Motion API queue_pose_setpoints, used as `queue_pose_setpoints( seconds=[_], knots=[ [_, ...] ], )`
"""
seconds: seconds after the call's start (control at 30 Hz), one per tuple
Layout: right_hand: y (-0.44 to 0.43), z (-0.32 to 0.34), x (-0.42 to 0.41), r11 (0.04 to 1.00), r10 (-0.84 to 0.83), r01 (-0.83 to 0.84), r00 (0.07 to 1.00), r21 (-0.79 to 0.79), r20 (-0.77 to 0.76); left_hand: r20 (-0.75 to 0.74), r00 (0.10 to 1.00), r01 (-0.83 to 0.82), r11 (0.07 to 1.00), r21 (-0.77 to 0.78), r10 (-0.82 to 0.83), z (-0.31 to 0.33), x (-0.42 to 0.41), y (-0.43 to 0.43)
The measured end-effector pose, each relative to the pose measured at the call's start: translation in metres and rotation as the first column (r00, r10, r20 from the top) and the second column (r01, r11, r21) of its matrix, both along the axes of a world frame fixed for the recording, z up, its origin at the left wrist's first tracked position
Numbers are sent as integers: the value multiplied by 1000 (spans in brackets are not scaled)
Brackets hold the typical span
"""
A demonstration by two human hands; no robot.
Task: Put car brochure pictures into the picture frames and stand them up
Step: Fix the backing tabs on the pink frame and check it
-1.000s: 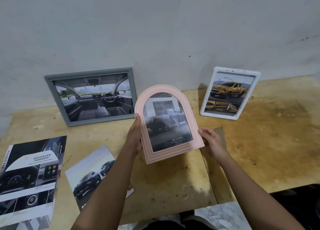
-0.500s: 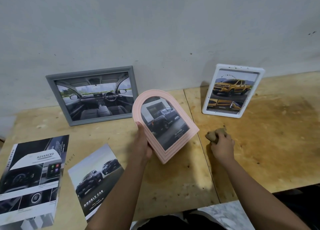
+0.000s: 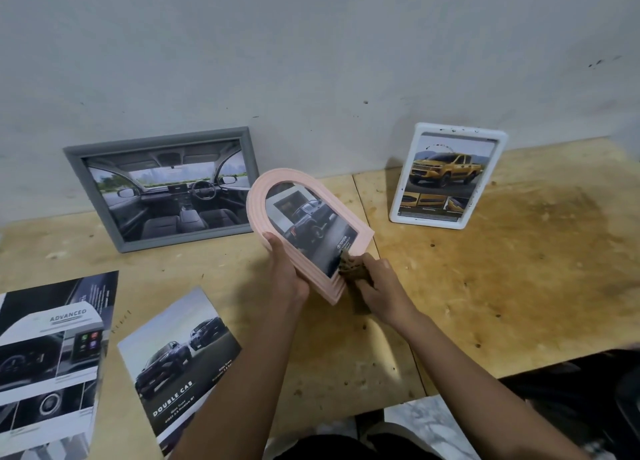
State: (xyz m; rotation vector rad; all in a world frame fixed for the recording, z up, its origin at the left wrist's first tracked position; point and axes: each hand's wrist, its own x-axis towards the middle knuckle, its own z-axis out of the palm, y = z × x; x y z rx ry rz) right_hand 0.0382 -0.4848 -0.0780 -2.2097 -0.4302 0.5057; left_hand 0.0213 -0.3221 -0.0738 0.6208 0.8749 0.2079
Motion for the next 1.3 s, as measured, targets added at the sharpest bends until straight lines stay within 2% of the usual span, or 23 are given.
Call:
queue_pose_setpoints(
  seconds=[0.2, 0.33, 0.5, 0.7, 0.83, 0.9, 0.97, 1.03, 1.1, 1.13, 1.17, 1.23, 1.3],
  knots=[
    [4, 14, 2, 999, 4, -3, 1000, 40, -26, 47, 998, -37, 999, -6, 37, 4, 2, -2],
    [7, 21, 0, 998, 21, -17, 998, 54, -63, 62, 998, -28, 996, 81, 23, 13, 4, -2],
    [10, 23, -2, 990, 2, 20, 989, 142, -150, 70, 997, -22, 989, 148, 12, 18, 5, -2],
    [14, 28, -4, 970, -16, 86, 956, 229, -293, -16, 1000, -7, 978, 207, 10, 14, 5, 1],
    [18, 30, -4, 917, -59, 219, 901, 334, -430, -76, 997, -2, 967, 255, 22, 16, 6, 5],
    [17, 32, -2, 848, -44, 324, 831, 418, -555, -84, 996, 8, 967, 255, 14, 18, 7, 8],
    [15, 37, -2, 712, -17, 497, 718, 496, -696, -79, 996, -12, 973, 230, 31, 21, 8, 9],
    [8, 39, -1, 510, -53, 715, 581, 479, -812, -44, 998, -37, 987, 158, 45, 22, 9, 12],
    [-3, 37, 6, 283, -155, 855, 488, 435, -859, -11, 1000, -28, 993, 119, 29, 23, 7, 16],
    [-8, 34, 11, 228, -255, 878, 471, 421, -844, -8, 1000, -17, 993, 114, 18, 22, 5, 18],
    [-15, 33, 16, 245, -403, 887, 460, 391, -791, -9, 1000, -13, 994, 108, 14, 22, 3, 20],
    [-29, 28, 24, 432, -721, 867, 498, 249, -482, -15, 1000, -14, 995, 97, 16, 19, -1, 23],
    [-44, 16, 26, 558, -801, 820, 572, 126, -179, -13, 1000, -24, 997, 74, 25, 17, -3, 25]
  ],
)
